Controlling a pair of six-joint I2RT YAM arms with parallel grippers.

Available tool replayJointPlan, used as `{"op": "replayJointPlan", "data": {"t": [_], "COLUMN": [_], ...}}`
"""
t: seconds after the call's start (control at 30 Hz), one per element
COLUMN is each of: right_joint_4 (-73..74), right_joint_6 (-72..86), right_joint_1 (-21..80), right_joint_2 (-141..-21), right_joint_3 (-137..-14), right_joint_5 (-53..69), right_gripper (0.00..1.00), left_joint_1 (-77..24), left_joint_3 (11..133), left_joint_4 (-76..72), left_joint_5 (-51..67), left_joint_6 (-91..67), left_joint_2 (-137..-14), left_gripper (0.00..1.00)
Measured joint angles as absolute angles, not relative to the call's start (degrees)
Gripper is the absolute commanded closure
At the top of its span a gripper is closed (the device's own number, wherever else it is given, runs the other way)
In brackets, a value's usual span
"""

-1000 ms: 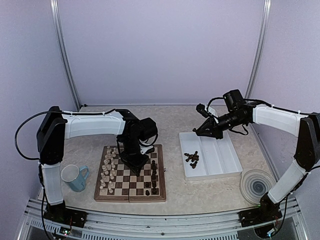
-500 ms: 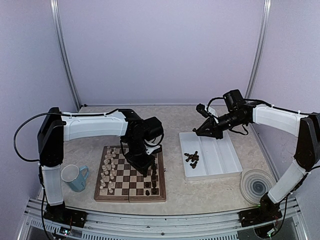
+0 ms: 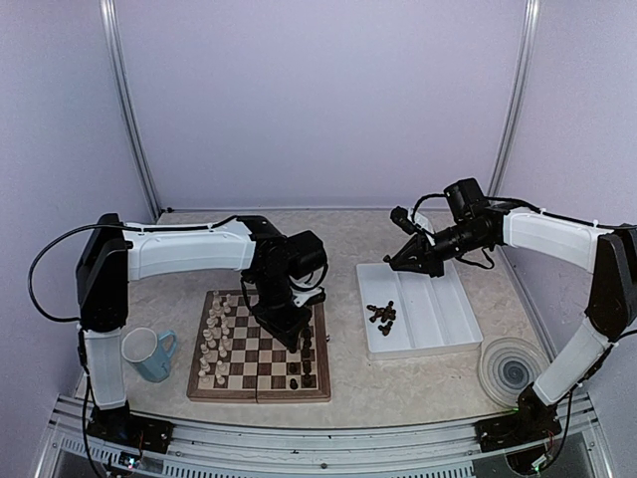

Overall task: Set up the chess pieces on the board
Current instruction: Place the pawn at f7.

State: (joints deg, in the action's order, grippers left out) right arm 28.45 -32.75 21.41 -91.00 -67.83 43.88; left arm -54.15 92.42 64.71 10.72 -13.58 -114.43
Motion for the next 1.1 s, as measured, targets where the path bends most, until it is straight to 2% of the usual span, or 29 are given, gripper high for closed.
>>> {"op": "replayJointPlan", "data": {"t": [0.77,0.97,1.1], "right_joint_4": [28.45,28.45,28.47], "right_joint_6": [-32.77,-32.80,-32.80], "right_joint_1": [21.41,21.41,21.41], "right_joint_2": [-91.02,-91.02,-91.02], "right_joint_3": [-67.83,-67.83,-67.83], "right_joint_5": [43.86,43.88,43.86], "right_gripper": [0.92,0.92,0.92], "left_joint_1": [-54.17,-54.17,-54.17], "left_joint_3": [92.42,92.40,92.40], "left_joint_4": [64.47,64.25,64.07], "left_joint_5": [11.46,11.57,11.55], "left_joint_6": [-13.13,-13.13,-13.10], "left_joint_2": [-116.14,-116.20,-116.22], "left_gripper": [0.89,0.85,0.79]}}
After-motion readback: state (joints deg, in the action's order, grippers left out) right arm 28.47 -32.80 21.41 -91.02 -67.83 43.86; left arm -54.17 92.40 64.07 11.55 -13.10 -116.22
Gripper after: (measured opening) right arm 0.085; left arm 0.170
